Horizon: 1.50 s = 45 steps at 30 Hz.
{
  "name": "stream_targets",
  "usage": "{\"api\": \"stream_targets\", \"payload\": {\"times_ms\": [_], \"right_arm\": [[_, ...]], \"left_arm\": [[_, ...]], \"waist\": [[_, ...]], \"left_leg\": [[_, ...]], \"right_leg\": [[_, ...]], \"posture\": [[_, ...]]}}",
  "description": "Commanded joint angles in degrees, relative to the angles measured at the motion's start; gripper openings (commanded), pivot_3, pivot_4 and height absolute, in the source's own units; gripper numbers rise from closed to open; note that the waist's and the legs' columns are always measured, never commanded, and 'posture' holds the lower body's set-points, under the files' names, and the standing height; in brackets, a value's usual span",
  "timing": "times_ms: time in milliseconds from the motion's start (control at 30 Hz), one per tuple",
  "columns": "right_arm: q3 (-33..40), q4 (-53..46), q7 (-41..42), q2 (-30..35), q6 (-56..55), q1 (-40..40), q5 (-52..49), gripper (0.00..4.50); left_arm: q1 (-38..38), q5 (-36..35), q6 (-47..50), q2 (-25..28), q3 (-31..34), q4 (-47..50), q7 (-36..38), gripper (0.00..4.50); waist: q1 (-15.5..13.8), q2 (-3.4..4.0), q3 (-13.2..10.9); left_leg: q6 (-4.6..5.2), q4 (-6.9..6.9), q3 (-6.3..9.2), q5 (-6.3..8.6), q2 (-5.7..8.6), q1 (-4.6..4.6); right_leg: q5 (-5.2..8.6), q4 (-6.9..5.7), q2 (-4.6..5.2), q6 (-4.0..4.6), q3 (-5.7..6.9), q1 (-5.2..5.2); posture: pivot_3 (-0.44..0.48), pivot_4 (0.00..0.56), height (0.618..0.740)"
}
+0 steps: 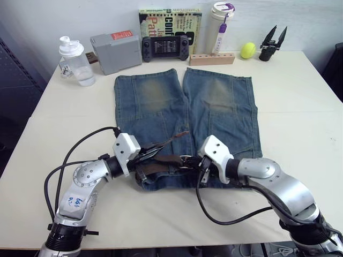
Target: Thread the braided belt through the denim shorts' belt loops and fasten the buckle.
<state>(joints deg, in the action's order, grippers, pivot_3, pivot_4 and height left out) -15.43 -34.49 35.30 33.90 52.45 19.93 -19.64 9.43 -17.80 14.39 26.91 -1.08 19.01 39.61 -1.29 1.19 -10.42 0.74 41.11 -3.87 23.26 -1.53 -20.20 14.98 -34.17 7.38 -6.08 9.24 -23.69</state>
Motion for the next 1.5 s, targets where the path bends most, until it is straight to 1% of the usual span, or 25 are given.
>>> {"api": "stream_targets", "payload": {"times_ms": [33, 267, 400, 567, 833, 1000, 1133, 1200, 1300, 1367, 1500], "right_arm": [[-0.37, -0.22, -0.58, -0.57, -1.15, 1.23, 0.81, 0.01], [-1.23, 1.81, 1.08, 0.49, -0.97, 2.18, 1.15, 0.01], [-2.08, 5.32, 6.82, 3.47, 0.02, 4.60, -0.50, 0.01], [-4.64, 10.28, 11.38, 5.03, -0.96, 8.45, 0.16, 0.01], [-12.50, 16.61, 17.97, 5.97, -1.77, 15.58, 3.60, 0.01], [-18.27, 18.04, 21.07, 6.93, -0.85, 17.84, 6.67, 0.01], [-21.50, 17.28, 22.97, 7.59, 0.96, 17.86, 8.11, 0.01], [-23.53, 16.09, 23.70, 7.47, 2.80, 17.65, 8.23, 0.01], [-26.05, 15.15, 24.25, 7.55, 4.31, 17.53, 9.12, 0.01], [-29.17, 15.28, 24.67, 7.93, 4.86, 17.14, 10.71, 0.01], [-32.78, 17.10, 25.52, 7.09, 4.96, 17.09, 13.18, 0.01]], "left_arm": [[-0.22, -0.11, -0.76, 0.18, 0.34, 1.01, 0.00, 0.00], [-0.39, 0.19, -0.79, 0.17, 0.04, 1.52, -0.17, 0.00], [-0.62, 0.55, -1.23, 0.42, -0.24, 1.67, 0.16, 0.00], [-1.10, 0.96, -1.64, 0.42, -0.76, 2.21, 0.21, 0.00], [-1.30, 1.49, -1.86, 0.29, -0.82, 3.12, -0.39, 0.00], [0.09, 0.71, -1.43, -0.08, 0.03, 3.67, -1.01, 0.00], [2.83, -0.46, -0.18, 0.09, 0.82, 4.22, -1.24, 0.00], [5.98, -1.35, 0.73, 0.06, 1.19, 3.85, -1.08, 0.00], [8.73, -1.78, 1.34, 0.41, 0.97, 3.57, -0.41, 0.00], [11.84, -1.90, 1.70, 0.17, -0.01, 2.98, 0.57, 0.00], [16.91, -2.05, 1.80, -1.01, -1.82, 1.41, 2.12, 0.00]], "waist": [[0.01, 0.00, 0.00], [0.02, 0.00, 0.00], [0.03, 0.00, 0.00], [-0.02, 0.00, 0.00], [0.13, -0.01, 0.01], [0.16, -0.07, 0.08], [0.05, -0.28, 0.22], [0.01, -0.37, 0.32], [0.07, -0.48, 0.52], [0.07, -0.48, 0.70], [0.05, -0.55, 1.20]], "left_leg": [[0.00, 0.00, 0.00, 0.00, 0.00, 0.00], [0.00, 0.00, 0.00, 0.00, 0.00, 0.00], [0.00, 0.01, -0.01, 0.00, 0.00, 0.00], [0.00, 0.00, 0.01, 0.00, 0.00, 0.00], [0.00, 0.02, 0.00, 0.00, -0.02, 0.03], [0.00, 0.01, 0.00, 0.00, -0.03, 0.05], [0.00, 0.03, 0.01, 0.00, -0.03, 0.07], [0.00, 0.03, 0.04, 0.00, -0.03, 0.07], [-0.01, 0.02, 0.06, 0.00, -0.02, 0.07], [-0.01, -0.01, 0.05, 0.00, -0.03, 0.08], [-0.01, -0.04, 0.08, 0.00, -0.02, 0.12]], "right_leg": [[0.00, 0.00, 0.00, 0.00, 0.00, 0.00], [0.00, 0.00, 0.00, 0.00, 0.00, 0.00], [0.00, 0.00, 0.00, 0.00, -0.01, 0.00], [0.00, 0.00, 0.00, 0.00, 0.00, 0.00], [0.00, -0.01, 0.00, 0.00, 0.01, 0.01], [0.00, -0.02, 0.00, 0.00, 0.00, 0.02], [0.00, -0.02, 0.01, 0.00, 0.01, 0.06], [0.00, -0.02, 0.01, 0.00, 0.03, 0.07], [0.00, 0.00, 0.01, 0.00, 0.04, 0.08], [0.00, 0.02, 0.00, 0.00, 0.05, 0.08], [0.00, 0.09, -0.02, 0.00, 0.09, 0.18]], "posture": [[0.000, 0.150, 0.726], [0.000, 0.150, 0.726], [0.000, 0.150, 0.726], [0.000, 0.150, 0.726], [0.000, 0.150, 0.726], [0.000, 0.150, 0.726], [0.000, 0.150, 0.726], [0.000, 0.150, 0.726], [0.000, 0.150, 0.726], [0.000, 0.150, 0.726], [0.000, 0.150, 0.726]]}}
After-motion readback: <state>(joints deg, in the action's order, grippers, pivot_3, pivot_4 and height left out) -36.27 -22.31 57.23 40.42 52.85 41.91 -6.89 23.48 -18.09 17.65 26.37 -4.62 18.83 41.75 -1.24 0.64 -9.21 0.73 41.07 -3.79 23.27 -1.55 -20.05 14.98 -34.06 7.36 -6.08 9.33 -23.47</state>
